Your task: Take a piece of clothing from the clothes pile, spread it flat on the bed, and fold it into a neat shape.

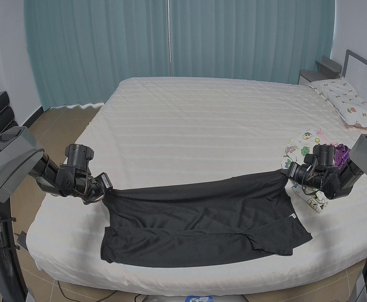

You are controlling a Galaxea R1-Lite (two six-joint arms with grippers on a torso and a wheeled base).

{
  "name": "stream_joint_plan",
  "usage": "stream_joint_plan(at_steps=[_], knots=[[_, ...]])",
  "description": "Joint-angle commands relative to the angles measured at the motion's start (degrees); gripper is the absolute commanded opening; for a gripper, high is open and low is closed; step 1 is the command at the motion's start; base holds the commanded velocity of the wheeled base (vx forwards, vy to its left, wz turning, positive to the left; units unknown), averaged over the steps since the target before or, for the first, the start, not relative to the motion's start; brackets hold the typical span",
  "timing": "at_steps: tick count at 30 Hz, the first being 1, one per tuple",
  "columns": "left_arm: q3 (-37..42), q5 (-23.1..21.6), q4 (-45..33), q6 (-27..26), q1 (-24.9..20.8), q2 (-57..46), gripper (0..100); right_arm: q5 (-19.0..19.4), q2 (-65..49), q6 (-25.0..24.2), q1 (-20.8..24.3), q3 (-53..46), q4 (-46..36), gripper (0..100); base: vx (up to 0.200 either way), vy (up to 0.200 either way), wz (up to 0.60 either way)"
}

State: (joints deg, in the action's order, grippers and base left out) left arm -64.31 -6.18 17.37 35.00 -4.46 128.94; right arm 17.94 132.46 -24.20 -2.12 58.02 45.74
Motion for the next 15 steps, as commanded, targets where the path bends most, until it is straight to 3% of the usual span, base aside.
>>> stream_joint_plan(at_steps=[1, 8, 15], knots=[[5.2, 0.0, 0.0, -2.6, -0.5, -1.4, 0, 2.6, -4.2, 4.5, -1.8, -9.1, 0.0, 0, 0.0, 0.0, 0.0], [11.4, -0.1, 0.7, -3.5, -1.8, -1.1, 0, 3.7, -3.5, 9.6, -1.8, -16.5, 0.1, 0, 0.0, 0.0, 0.0], [16.2, 0.0, 3.5, -3.9, -3.2, -0.7, 0, 3.7, -1.2, 11.4, -1.4, -18.8, 0.1, 0, 0.0, 0.0, 0.0]])
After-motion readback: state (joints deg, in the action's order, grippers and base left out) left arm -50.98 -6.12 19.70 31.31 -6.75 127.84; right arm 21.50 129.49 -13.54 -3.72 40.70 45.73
